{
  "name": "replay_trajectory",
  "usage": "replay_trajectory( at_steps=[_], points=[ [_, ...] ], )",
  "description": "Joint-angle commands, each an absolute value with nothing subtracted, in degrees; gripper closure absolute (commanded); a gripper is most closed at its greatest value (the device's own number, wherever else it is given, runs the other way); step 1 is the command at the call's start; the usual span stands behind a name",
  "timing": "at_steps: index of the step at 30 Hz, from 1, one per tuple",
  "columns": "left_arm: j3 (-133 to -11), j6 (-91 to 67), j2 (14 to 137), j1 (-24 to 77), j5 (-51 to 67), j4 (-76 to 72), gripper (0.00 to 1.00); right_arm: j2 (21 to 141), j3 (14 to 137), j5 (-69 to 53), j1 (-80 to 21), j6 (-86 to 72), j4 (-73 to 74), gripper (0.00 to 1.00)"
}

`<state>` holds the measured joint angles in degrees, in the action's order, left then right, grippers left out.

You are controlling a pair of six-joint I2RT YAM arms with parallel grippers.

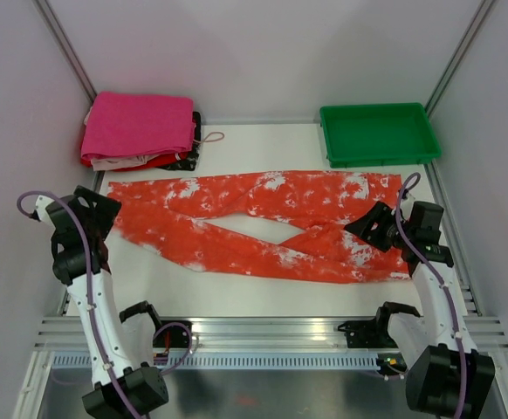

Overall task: Fold and stack the trousers
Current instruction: Flatten the trousers out

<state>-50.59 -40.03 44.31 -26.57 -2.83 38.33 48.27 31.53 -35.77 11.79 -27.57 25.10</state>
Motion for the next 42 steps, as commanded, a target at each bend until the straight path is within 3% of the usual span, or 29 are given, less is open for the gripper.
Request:
replay_trajectory(
  at_steps=[1,4,5,6,9,14,27,30,32,34,36,37,41,42],
  points=[
    [-49.1,-41.6,43.9,-26.5,2.0,41.9,0.0,50.6,32.4,-37.1,11.0,-26.4,21.4,0.31],
    [-46.1,-45.4,48.7,-19.4,5.3,37.7,0.03,52.5,32.6,-36.8,10.7,-26.3,19.4,0.31],
    [-46.3,-46.1,50.4,-14.9,2.1,36.9,0.03,53.1,32.7,-36.8,10.7,-26.4,18.9,0.31],
    [-48.3,-46.8,52.5,-3.6,-7.8,36.5,0.03,53.5,32.6,-36.8,10.7,-26.6,17.8,0.31],
    [-55.8,-47.5,66.2,12.0,-20.8,40.0,0.02,55.7,32.1,-36.5,10.7,-27.7,15.2,0.3],
    [-67.1,-53.9,90.5,14.9,-30.1,50.4,0.0,56.5,31.8,-36.5,10.6,-28.0,14.2,0.3],
    [-71.2,-61.8,104.8,14.8,-28.8,45.6,0.1,60.2,32.7,-35.9,10.6,-26.3,14.5,0.3],
    [-70.5,-62.2,105.6,14.2,-29.1,44.1,0.18,60.5,33.3,-35.6,10.6,-25.9,15.1,0.3],
    [-70.1,-62.2,105.9,13.2,-28.6,43.2,0.28,60.4,33.5,-35.3,10.6,-25.7,15.6,0.3],
    [-69.8,-62.1,105.9,12.6,-27.7,42.3,0.46,60.3,33.3,-35.2,10.6,-25.4,16.0,0.3],
    [-69.4,-61.6,105.6,11.8,-27.1,41.9,0.58,59.9,33.1,-34.7,10.6,-25.2,16.6,0.3],
    [-69.2,-61.3,105.2,11.6,-26.8,41.2,0.7,59.9,33.0,-34.6,10.6,-25.3,16.5,0.3],
    [-66.9,-58.1,99.2,10.9,-25.5,38.1,0.97,59.3,32.8,-34.6,10.6,-25.4,17.0,0.3],
    [-66.3,-56.6,95.1,10.9,-24.8,36.4,0.98,58.9,32.6,-34.5,10.6,-25.5,17.0,0.31]
  ],
)
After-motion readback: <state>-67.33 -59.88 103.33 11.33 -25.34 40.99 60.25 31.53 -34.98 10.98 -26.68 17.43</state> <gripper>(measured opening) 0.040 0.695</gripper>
